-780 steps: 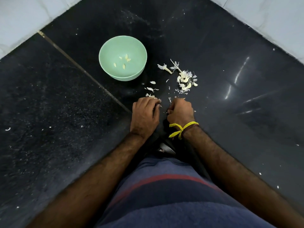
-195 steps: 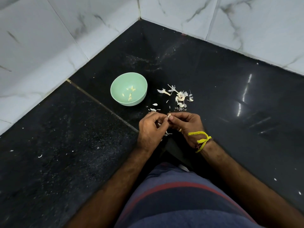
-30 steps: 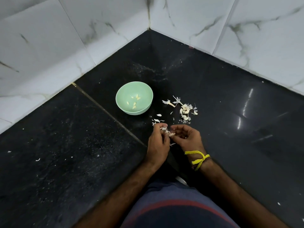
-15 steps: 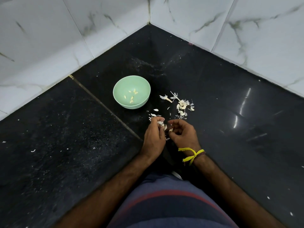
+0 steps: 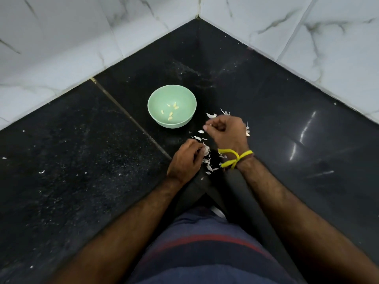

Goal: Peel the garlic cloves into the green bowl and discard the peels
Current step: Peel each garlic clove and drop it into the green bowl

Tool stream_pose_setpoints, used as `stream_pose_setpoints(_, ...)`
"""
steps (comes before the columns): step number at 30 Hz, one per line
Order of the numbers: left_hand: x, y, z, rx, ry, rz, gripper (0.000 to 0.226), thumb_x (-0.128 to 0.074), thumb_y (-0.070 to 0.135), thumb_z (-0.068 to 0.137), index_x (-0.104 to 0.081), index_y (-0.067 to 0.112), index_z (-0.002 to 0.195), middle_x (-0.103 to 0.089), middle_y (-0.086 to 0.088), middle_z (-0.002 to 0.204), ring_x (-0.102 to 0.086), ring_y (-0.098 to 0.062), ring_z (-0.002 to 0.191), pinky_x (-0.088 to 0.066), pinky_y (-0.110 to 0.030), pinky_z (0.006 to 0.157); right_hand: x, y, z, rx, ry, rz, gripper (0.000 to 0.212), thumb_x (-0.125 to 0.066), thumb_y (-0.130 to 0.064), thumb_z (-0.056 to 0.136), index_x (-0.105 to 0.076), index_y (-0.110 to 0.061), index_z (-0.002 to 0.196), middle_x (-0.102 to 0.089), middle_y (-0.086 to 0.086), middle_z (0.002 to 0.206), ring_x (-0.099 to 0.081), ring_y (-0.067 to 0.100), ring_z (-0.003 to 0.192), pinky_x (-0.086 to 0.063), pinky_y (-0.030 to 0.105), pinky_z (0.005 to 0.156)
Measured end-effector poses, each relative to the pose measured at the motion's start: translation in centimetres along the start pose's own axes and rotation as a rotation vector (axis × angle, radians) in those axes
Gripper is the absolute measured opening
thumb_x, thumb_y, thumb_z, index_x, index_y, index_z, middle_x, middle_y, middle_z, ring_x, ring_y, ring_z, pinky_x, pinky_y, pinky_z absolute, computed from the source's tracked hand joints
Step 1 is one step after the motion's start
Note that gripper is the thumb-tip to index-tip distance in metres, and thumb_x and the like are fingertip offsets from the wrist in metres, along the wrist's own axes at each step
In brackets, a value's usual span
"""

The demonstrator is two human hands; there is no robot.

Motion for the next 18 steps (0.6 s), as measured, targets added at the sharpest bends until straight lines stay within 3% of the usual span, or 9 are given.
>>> stream_pose_setpoints(5,0.0,-0.3,0.2,0.014,0.008,0.029,0.017,-0.060,0.024,0.093,-0.067,0.009,0.097,-0.062,-0.007,0.102,-0.059,-0.021,0.095,-0.051,-0.038,0.082,-3.4,-4.9,4.7,0.125,-0.053,-0.078,0.011,-0.078,-0.010,0.079,-0.075,-0.011,0.090,-0.067,-0.006,0.075,-0.059,-0.001,0.065,-0.050,0.009,0.072)
stream_pose_setpoints(9,-0.1,-0.3,0.3,0.020,-0.024,0.007,0.022,-0.052,0.027,0.094,-0.066,0.010,0.096,-0.063,-0.007,0.102,-0.063,-0.026,0.097,-0.054,-0.044,0.083,-6.3,-6.7,7.0,0.164,-0.148,-0.140,0.022,-0.064,0.003,0.082,-0.076,-0.007,0.097,-0.071,-0.001,0.085,-0.064,0.006,0.077,-0.050,0.007,0.080)
stream_pose_setpoints(13,0.2,0.0,0.3,0.004,0.004,0.014,0.021,-0.052,0.023,0.093,-0.066,0.007,0.093,-0.063,-0.007,0.097,-0.062,-0.026,0.093,-0.052,-0.042,0.082,-4.6,-4.9,7.4,0.074,-0.047,0.036,0.038,-0.047,0.011,0.079,-0.075,-0.009,0.093,-0.073,0.002,0.081,-0.070,0.011,0.079,-0.059,0.032,0.085)
stream_pose_setpoints(18,0.3,0.2,0.1,-0.022,0.002,-0.011,0.018,-0.053,0.022,0.086,-0.066,0.010,0.090,-0.064,-0.004,0.091,-0.061,-0.023,0.088,-0.052,-0.037,0.080,-0.7,0.7,4.2,-0.068,0.057,0.171,0.032,-0.051,0.010,0.081,-0.073,-0.007,0.095,-0.074,0.009,0.083,-0.072,0.016,0.079,-0.059,0.033,0.080)
Point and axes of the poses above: each hand's wrist, its own z-axis towards the middle knuckle, its own x-axis out of the back of the hand, y = z × x, the point moved 8 cm from there along z, towards the middle knuckle
